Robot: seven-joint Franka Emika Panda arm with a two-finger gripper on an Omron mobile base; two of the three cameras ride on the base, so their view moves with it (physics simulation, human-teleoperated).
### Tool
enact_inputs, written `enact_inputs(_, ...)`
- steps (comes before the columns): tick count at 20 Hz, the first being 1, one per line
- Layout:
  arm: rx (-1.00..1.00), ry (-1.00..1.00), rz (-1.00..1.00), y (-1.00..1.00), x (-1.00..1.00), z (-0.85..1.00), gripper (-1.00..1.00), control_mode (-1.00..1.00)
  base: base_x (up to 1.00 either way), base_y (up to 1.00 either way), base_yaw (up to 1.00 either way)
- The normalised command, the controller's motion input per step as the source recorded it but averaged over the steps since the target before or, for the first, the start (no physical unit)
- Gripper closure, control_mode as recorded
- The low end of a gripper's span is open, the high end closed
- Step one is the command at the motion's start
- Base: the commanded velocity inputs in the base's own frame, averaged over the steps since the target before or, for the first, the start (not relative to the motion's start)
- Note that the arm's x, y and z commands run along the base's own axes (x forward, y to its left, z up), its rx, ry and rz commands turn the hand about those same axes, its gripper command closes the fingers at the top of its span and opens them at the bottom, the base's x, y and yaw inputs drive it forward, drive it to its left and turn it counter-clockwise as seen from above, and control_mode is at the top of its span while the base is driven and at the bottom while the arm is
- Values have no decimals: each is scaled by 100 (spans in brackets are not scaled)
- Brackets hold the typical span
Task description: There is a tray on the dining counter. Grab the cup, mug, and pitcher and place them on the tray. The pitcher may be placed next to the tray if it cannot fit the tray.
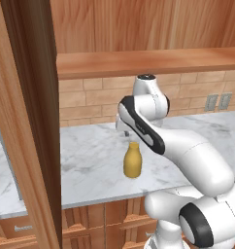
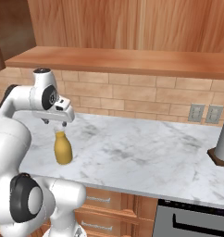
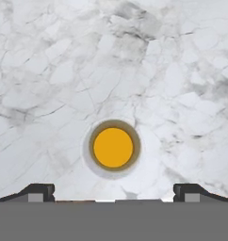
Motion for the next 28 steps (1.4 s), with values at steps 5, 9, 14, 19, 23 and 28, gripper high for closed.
enact_inputs(5, 0, 0, 0, 0, 12, -18, -100, -100, 0, 0, 0)
enact_inputs(9, 0, 0, 0, 0, 13, -17, -100, -100, 0, 0, 0)
enact_inputs(14, 0, 1, 0, 0, 2, -13, -100, -100, 0, 0, 0)
enact_inputs(19, 0, 1, 0, 1, 0, -8, -100, -100, 0, 0, 0)
enact_inputs(23, 0, 0, 0, 1, 0, -15, -100, -100, 0, 0, 0)
enact_inputs(28, 0, 0, 0, 0, 0, -15, -100, -100, 0, 0, 0)
